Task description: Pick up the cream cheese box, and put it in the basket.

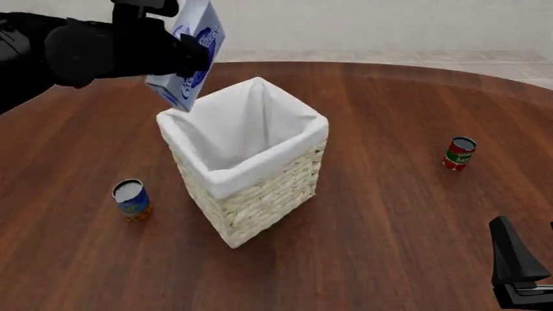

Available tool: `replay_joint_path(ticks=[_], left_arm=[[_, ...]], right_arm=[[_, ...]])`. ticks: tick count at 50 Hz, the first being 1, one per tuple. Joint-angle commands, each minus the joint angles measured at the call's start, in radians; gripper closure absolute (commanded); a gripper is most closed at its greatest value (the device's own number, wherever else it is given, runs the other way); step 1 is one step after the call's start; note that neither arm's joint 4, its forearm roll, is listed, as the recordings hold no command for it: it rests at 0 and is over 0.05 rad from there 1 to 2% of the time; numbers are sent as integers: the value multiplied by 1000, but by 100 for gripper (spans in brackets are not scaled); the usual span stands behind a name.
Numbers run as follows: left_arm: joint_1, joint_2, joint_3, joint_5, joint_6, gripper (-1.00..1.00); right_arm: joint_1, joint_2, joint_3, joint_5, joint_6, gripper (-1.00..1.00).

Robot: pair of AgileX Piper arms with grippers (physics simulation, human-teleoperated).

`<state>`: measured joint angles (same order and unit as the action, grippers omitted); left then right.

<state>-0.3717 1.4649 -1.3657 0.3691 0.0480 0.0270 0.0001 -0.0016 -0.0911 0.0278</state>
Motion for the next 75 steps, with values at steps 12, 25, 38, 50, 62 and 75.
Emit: replay_joint_path(ticks=[12,25,38,50,62,75], left_arm=[[3,51,69,-97,-10,100],[-37,101,41,-108,-11,100],[-67,134,37,-121,-10,100],[-101,152,34,-132,-25,100],[-130,144,94,-164,-44,100],[-133,161,129,-205,-46,100]], right_arm=[[0,0,0,0,0,-100],[0,0,0,0,0,-100],[0,0,0,0,0,-100],[0,0,0,0,0,-100],[0,0,0,0,0,-100],[0,0,0,0,0,-100]])
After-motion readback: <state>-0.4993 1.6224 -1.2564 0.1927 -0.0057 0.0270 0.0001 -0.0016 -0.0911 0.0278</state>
